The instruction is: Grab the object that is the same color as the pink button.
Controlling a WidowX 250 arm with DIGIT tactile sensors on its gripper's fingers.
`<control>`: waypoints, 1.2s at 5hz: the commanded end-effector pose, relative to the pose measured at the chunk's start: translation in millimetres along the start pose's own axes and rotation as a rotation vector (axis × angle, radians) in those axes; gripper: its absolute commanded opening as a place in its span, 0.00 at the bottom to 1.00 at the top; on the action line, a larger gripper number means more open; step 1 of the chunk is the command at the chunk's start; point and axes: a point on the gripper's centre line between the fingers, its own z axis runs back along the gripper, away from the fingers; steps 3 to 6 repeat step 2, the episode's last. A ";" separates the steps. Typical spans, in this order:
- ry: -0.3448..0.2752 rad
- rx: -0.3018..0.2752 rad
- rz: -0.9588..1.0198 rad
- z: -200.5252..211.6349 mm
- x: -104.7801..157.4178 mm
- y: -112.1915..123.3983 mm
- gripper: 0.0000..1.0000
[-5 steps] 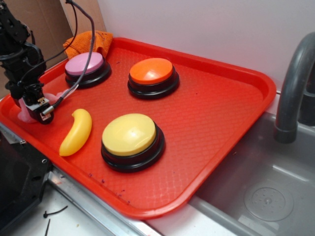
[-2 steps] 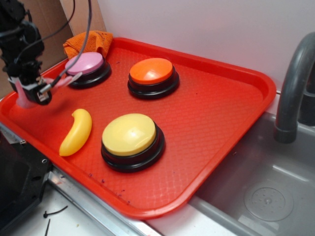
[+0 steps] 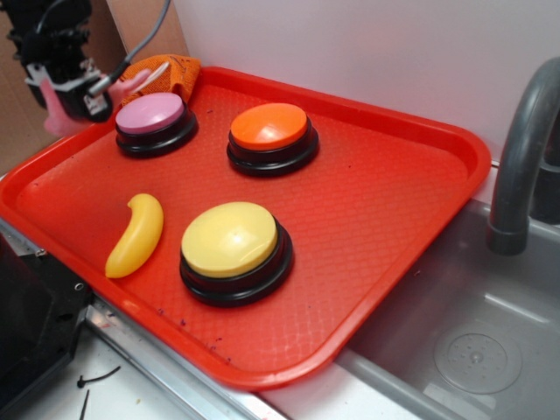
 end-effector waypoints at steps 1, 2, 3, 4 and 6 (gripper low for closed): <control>-0.144 -0.062 -0.058 55.7 20.6 -53.8 0.00; -0.134 -0.062 -0.074 48.2 22.1 -61.4 0.00; -0.134 -0.062 -0.074 48.2 22.1 -61.4 0.00; -0.134 -0.062 -0.074 48.2 22.1 -61.4 0.00; -0.134 -0.062 -0.074 48.2 22.1 -61.4 0.00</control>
